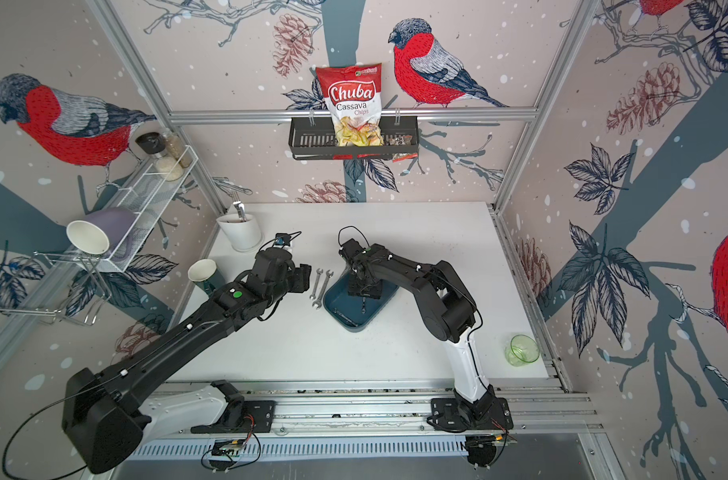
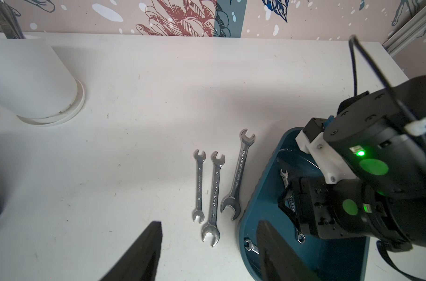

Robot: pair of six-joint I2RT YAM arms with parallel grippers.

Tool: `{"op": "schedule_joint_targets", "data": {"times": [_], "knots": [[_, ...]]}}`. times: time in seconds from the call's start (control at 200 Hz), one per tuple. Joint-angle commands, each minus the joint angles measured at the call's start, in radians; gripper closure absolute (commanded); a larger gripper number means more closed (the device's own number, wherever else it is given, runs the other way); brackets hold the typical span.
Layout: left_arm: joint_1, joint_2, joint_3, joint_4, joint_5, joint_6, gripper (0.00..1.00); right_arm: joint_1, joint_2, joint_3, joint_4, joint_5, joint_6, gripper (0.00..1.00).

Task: Take out the wrench from the storage box
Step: Pick up the wrench from the storage box.

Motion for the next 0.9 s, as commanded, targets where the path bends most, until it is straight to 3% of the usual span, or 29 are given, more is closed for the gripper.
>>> {"op": "schedule_joint_targets", "data": {"times": [0.0,0.3,0.695,0.89], "knots": [[0.001,-0.009,-0.007,0.022,0.017,0.003,0.33,0.003,0.008,0.010,-0.047,0.019,0.013,0.47],[0.001,-0.009,-0.004,0.024,0.025,0.009,0.33,0.003,0.041,0.003,-0.052,-0.006,-0.005,0.63],[0.001,-0.012,-0.001,0.023,0.031,0.014,0.32,-0.001,0.053,0.011,-0.038,-0.019,-0.033,0.92],[0.001,-0.009,0.004,0.021,0.033,0.015,0.32,-0.006,0.024,0.041,-0.052,0.010,-0.046,0.97]]}}
